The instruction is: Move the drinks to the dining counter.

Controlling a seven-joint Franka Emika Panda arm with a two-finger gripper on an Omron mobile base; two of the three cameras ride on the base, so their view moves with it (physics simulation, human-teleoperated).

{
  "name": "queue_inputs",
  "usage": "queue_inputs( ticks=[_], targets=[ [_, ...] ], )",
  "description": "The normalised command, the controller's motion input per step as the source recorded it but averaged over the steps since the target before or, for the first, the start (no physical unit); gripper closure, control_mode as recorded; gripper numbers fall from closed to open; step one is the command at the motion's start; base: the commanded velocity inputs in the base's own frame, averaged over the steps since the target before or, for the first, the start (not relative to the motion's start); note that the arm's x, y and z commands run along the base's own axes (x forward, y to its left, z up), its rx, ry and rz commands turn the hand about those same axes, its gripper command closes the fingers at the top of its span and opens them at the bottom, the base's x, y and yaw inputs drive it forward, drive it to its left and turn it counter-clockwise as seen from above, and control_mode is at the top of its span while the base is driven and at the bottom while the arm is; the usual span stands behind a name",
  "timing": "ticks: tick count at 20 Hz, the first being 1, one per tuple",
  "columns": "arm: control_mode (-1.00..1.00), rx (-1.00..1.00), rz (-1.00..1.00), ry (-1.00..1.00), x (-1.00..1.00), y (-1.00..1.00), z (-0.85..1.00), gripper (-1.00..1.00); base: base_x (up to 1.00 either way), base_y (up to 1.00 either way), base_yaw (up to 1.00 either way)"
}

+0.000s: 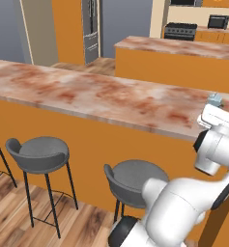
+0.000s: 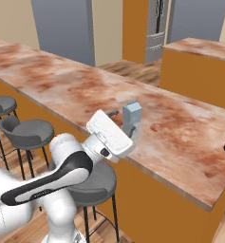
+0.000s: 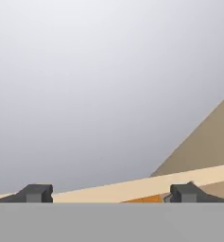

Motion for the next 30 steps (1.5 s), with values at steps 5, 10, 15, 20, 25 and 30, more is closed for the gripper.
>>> queue_inputs(
  ticks=[5,10,15,20,25,30],
  targets=[
    [-1.0,0.25,0.03,0.03,-0.55,0.0,1.0,-1.0,0.0,0.0,0.0],
    [-1.0,0.27,0.05,0.33,-0.34,0.13,1.0,-1.0,0.0,0.0,0.0],
    [-1.0,0.19,0.12,0.24,-0.03,0.37,0.2,-1.0,0.0,0.0,0.0],
    [-1.0,0.1,0.14,0.08,-0.15,0.25,-0.1,-1.0,0.0,0.0,0.0],
    [-1.0,0.12,0.16,0.15,-0.42,0.02,-0.01,-1.0,0.0,0.0,0.0],
    [-1.0,0.13,0.13,0.12,-0.44,0.11,0.31,-1.0,0.0,0.0,0.0]
  ],
)
